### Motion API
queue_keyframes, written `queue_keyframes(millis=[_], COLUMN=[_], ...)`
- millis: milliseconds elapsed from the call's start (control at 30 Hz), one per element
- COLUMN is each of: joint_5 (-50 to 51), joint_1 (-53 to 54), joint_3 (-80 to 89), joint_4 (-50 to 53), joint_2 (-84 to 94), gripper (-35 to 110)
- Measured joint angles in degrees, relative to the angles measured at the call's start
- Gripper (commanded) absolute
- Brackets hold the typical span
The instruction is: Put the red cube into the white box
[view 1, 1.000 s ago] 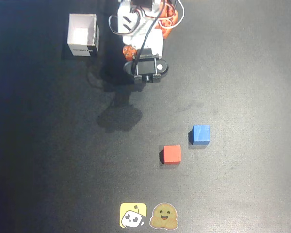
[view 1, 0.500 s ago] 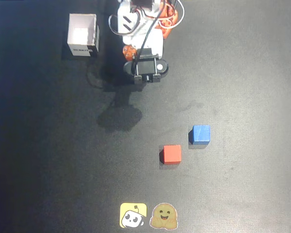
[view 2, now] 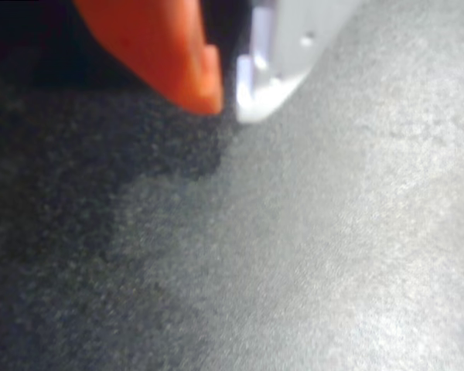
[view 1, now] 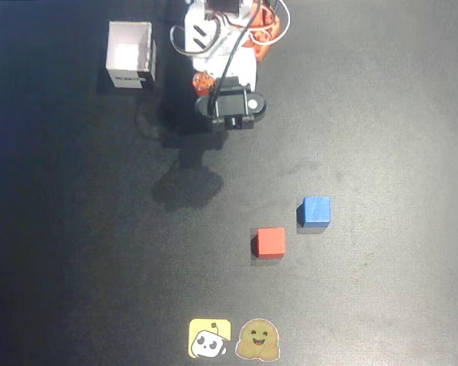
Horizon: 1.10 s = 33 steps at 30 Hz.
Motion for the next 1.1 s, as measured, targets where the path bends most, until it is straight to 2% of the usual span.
queue_keyframes(millis=[233, 500, 800, 1100], joint_5=[-1.4, -3.1, 2.0, 4.7], joint_1=[0.0, -2.3, -9.1, -12.0], joint_3=[-6.9, -25.9, -40.7, -52.7], joint_4=[0.2, -4.0, -12.1, -15.6], joint_2=[-2.7, -29.0, -55.9, -72.9], gripper=[1, 2, 2, 2])
